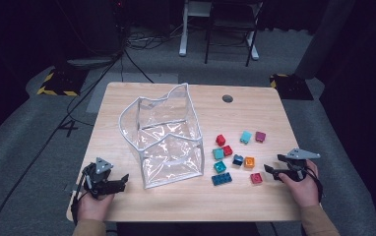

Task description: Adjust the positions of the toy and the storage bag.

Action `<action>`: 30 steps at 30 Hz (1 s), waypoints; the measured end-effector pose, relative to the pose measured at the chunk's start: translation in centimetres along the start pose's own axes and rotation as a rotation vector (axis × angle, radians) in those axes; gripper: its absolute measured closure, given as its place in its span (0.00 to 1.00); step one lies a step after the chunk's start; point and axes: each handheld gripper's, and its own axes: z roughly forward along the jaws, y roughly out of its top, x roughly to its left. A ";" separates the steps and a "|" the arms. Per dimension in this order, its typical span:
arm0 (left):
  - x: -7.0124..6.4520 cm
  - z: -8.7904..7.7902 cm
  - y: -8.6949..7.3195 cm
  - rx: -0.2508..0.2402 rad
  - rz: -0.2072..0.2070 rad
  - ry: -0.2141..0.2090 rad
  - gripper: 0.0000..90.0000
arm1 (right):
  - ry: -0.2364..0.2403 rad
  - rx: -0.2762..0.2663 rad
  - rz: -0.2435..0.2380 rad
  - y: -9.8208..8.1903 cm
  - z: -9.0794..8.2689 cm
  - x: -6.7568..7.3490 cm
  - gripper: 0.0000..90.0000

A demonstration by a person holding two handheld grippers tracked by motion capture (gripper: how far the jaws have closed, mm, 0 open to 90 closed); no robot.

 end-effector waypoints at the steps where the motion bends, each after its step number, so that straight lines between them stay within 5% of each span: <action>1: -0.4 -0.5 0.1 -0.013 0.012 -0.013 0.14 | 0.014 -0.021 -0.010 0.6 -0.4 0.5 0.27; 7: -3.3 -3.2 0.8 -0.061 0.056 -0.044 0.13 | 0.097 -0.072 -0.064 2.9 -1.2 3.4 0.28; 13: -5.8 -4.9 0.9 -0.115 0.087 -0.119 0.16 | 0.211 -0.115 -0.107 5.3 -0.9 7.2 0.32; 19: -7.0 -4.4 1.4 -0.135 0.077 -0.175 0.22 | 0.339 -0.142 -0.179 7.5 0.2 11.7 0.38; 24: -7.5 -3.3 1.7 -0.114 0.102 -0.181 0.32 | 0.423 -0.133 -0.248 8.9 2.4 15.3 0.44; 30: -7.4 -1.9 2.3 -0.091 0.115 -0.201 0.62 | 0.427 -0.102 -0.292 10.1 5.1 17.0 0.67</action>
